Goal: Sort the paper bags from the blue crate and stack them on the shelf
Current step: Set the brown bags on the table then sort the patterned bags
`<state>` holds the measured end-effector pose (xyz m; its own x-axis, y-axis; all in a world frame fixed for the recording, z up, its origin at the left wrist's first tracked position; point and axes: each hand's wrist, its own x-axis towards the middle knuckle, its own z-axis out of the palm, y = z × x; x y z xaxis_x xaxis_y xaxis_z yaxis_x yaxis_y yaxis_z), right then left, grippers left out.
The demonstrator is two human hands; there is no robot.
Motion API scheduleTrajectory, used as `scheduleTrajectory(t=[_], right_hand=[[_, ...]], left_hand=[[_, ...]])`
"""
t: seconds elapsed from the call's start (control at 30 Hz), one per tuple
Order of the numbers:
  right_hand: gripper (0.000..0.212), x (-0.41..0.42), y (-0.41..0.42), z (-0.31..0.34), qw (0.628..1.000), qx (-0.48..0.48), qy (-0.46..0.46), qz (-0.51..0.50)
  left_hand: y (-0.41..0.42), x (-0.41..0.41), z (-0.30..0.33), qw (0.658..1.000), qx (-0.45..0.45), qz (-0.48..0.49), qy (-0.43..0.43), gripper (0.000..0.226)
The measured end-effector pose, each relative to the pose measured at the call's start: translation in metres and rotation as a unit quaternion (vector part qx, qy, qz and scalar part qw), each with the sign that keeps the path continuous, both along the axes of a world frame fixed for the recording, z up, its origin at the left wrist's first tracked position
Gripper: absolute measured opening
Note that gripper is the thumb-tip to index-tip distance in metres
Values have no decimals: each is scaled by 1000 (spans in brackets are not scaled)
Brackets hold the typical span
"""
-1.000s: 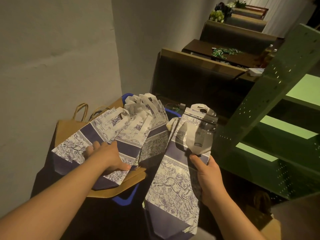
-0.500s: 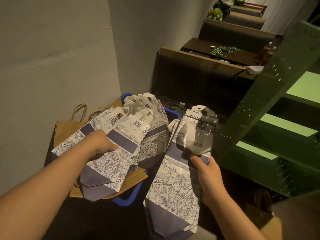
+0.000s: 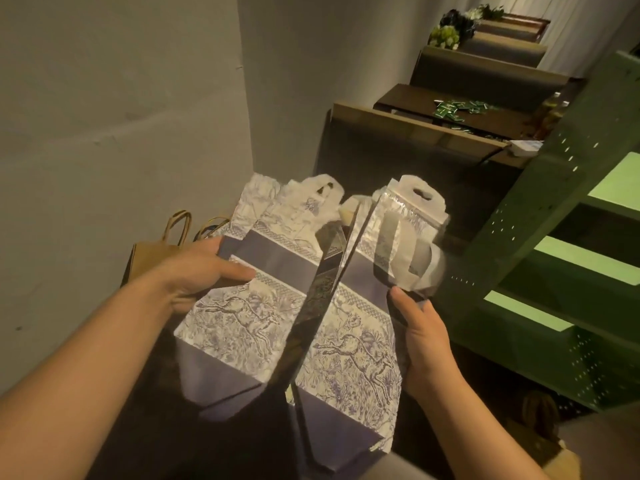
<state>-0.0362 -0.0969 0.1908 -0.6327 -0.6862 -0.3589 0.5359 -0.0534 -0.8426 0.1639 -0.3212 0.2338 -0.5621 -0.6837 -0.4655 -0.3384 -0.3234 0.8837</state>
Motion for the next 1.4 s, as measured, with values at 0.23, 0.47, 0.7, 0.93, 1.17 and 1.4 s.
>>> scheduleTrajectory(t=[0.23,0.47,0.7,0.93,1.17,1.4], right_hand=[[35,5,-8,25,997,-62,34,28],[25,4,-1,19,998,-25,57,4],[41,-1,8,13,998,-50,41,-26],[37,-3,12,2,998,-13,58,3],[29,-2,11,1,992,53,116,23],[31,0,10,2,991,50,101,66]], left_hand=[[41,-19,-8,997,-11,4,78,43],[72,-35,-20,991,-4,1,130,24],[82,-43,-36,996,-56,-47,57,36],[99,-50,-46,990,30,-24,133,94],[106,-58,-42,981,64,41,178,72],[109,-58,-45,980,73,-13,183,74]])
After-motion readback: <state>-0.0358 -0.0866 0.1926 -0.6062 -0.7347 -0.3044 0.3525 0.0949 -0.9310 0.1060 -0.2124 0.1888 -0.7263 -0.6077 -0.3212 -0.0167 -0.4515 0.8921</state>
